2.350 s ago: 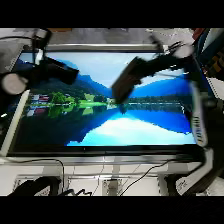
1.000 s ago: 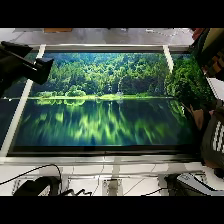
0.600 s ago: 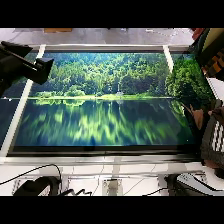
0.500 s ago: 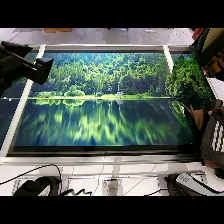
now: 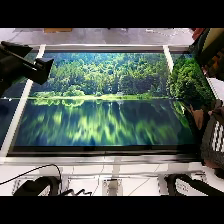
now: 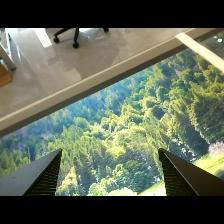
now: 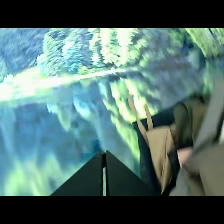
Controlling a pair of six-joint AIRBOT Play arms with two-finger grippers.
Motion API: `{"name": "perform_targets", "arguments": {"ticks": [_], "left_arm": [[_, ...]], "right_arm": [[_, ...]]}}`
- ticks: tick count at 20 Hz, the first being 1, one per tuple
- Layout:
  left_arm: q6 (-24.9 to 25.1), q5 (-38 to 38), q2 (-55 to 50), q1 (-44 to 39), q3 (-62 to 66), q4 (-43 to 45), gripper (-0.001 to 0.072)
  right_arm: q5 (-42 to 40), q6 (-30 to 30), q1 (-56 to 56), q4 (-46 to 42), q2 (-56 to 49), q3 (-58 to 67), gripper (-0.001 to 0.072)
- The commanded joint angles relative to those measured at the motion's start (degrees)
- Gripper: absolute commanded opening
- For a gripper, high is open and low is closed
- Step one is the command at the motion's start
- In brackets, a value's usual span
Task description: Fold the clothes and pants, and hang the long-sleeved shirts on hangers.
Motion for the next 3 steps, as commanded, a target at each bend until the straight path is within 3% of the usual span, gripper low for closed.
{"name": "perform_targets", "arguments": {"ticks": [1,3], "left_arm": [[0.0,0.0,0.0,0.1,0.0,0.0,0.0694],[0.0,0.0,0.0,0.1,0.0,0.0,0.0694]], "right_arm": [[-1.5,-2.6,9.6,-8.4,-3.1,0.0,0.0015],[-1.3,-2.6,10.0,-7.2,-4.8,0.0,0.0016]]}}
